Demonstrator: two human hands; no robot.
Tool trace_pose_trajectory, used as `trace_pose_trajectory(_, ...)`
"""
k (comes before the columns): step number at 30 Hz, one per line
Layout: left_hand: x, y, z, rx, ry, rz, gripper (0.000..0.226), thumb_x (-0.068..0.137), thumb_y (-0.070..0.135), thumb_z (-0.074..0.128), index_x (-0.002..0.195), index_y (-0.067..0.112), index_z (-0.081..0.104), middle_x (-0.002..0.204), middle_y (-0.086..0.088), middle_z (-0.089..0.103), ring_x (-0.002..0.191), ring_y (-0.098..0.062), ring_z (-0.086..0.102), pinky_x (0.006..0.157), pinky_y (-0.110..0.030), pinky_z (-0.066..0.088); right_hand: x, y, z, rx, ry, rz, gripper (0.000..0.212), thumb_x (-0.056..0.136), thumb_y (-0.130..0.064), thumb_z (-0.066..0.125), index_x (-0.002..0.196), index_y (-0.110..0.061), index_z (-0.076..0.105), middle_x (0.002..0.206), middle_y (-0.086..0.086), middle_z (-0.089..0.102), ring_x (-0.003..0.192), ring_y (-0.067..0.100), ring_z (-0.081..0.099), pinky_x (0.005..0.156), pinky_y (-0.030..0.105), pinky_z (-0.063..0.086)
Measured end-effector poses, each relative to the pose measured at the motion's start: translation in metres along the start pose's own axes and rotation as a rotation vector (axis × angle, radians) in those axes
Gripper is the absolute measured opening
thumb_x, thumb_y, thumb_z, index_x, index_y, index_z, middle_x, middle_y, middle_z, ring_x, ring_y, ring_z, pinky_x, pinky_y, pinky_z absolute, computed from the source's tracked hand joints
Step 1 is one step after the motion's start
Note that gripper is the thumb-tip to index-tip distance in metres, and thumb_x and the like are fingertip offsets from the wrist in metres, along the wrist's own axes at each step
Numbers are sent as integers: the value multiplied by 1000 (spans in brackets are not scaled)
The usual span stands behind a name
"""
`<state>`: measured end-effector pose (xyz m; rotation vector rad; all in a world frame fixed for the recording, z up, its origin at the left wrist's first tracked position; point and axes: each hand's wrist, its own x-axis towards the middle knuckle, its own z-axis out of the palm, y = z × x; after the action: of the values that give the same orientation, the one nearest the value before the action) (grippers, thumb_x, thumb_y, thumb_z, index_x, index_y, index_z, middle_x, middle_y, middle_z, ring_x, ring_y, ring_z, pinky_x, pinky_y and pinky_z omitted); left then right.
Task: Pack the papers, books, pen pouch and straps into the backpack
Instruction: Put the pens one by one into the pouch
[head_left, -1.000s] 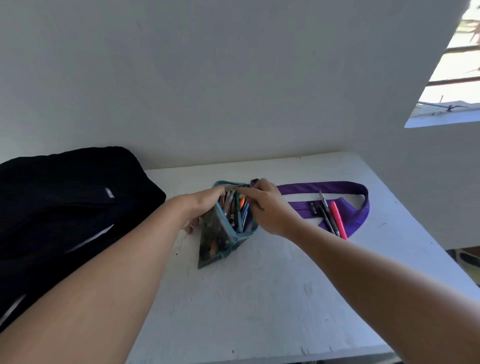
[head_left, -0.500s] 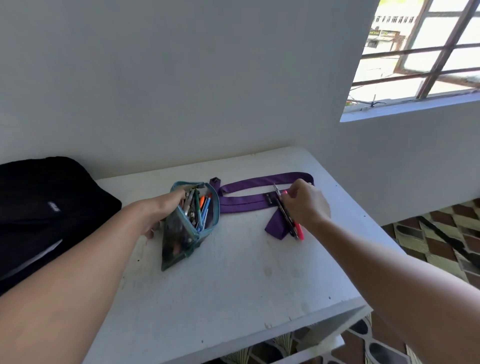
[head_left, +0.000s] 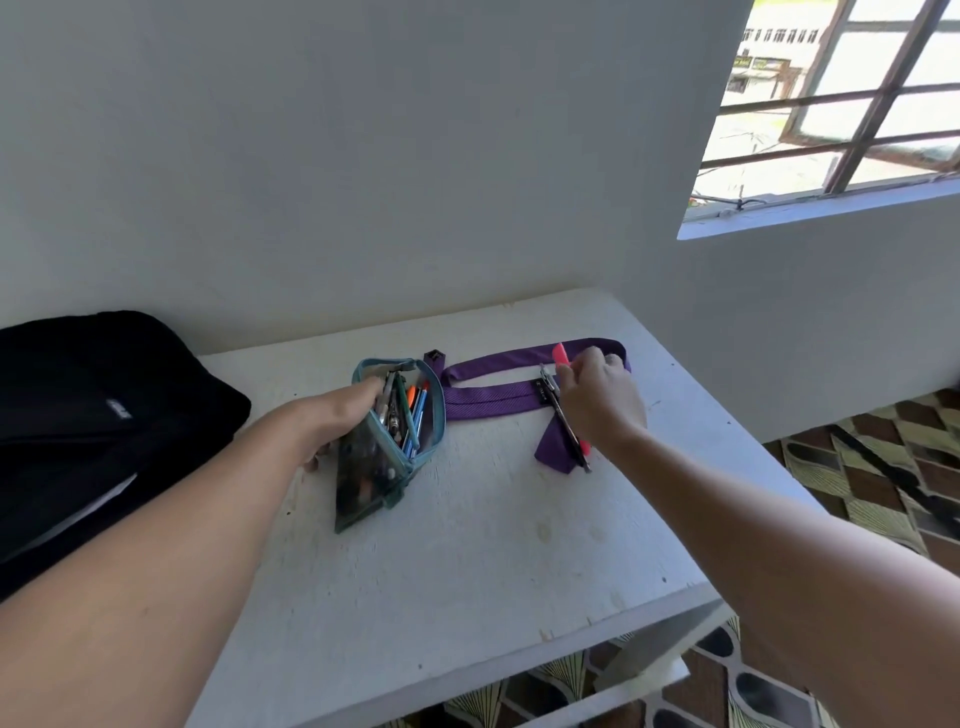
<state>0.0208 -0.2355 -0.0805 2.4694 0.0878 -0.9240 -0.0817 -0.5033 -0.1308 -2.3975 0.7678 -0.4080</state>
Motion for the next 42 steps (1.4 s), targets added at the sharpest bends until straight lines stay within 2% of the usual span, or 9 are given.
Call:
trace_pose_trajectory(3, -2, 0, 0, -10, 3, 4, 66, 98, 64, 22, 130, 17, 54, 153, -15, 39, 129, -38, 44, 107, -50, 37, -9, -35, 1, 174, 52, -201, 30, 108, -46, 44, 103, -18, 54, 99, 3, 66, 85, 18, 59, 73, 40, 49)
trace_pose_trajectory(7, -6, -2, 1, -78, 42, 50, 50, 103, 55, 21, 82, 20, 49, 120, -9, 43, 98, -28, 45, 96, -45, 35, -27, -82, 15, 395, -14, -402, 17, 107, -35, 54, 104, -18, 57, 72, -7, 67, 58, 9, 62, 60, 34, 55)
trace_pose_trajectory(11, -9, -6, 2, -96, 63, 53, 58, 102, 61, 23, 128, 18, 51, 146, -13, 45, 124, -33, 45, 103, -44, 37, -36, -105, 40, 444, -92, -557, 11, 105, -31, 57, 107, -21, 55, 86, -8, 72, 71, 6, 70, 65, 31, 59)
trace_pose_trajectory(17, -12, -6, -2, -139, 29, 67, 52, 104, 58, 21, 130, 23, 49, 149, -15, 45, 118, -30, 44, 109, -48, 34, -33, -92, 76, 78, -289, -776, 32, 103, -10, 59, 129, -23, 69, 116, 1, 69, 96, 22, 65, 77, 43, 58)
trace_pose_trajectory(20, -9, -5, -2, -134, 21, 77, 57, 105, 56, 20, 133, 18, 52, 145, -16, 47, 119, -32, 46, 102, -44, 36, -30, -90, 82, 59, -292, -741, 45, 105, -7, 50, 142, -28, 64, 125, 6, 65, 113, 27, 55, 88, 39, 50)
trace_pose_trajectory(24, -10, 5, 2, -101, 49, 104, 49, 108, 54, 21, 79, 23, 46, 89, -3, 49, 81, -20, 45, 74, -32, 32, -23, -81, 68, 159, -240, -630, 37, 106, -18, 52, 138, -29, 67, 110, 4, 60, 106, 25, 55, 89, 44, 53)
trace_pose_trajectory(28, 8, 5, 7, -57, 19, 114, 72, 100, 71, 24, 135, 17, 57, 156, -13, 39, 134, -30, 42, 97, -38, 30, -8, -52, 43, 49, -63, -418, 19, 102, -30, 56, 118, -27, 67, 109, -1, 61, 102, 23, 60, 80, 42, 55)
trace_pose_trajectory(36, 19, 3, 7, 11, 32, 103, 99, 91, 84, 21, 153, 11, 43, 160, -15, 36, 144, -32, 38, 114, -46, 30, 6, 1, 8, -353, -206, 98, 59, 96, -50, 62, 136, -11, 44, 136, 14, 50, 120, 35, 57, 85, 43, 52)
trace_pose_trajectory(42, 10, 6, 10, -49, 36, 109, 86, 98, 75, 23, 162, 16, 22, 167, -13, 20, 151, -31, 26, 115, -45, 27, 3, 0, 11, -375, -239, 100, 19, 100, -29, 52, 109, -13, 56, 90, 3, 60, 80, 25, 62, 58, 32, 44)
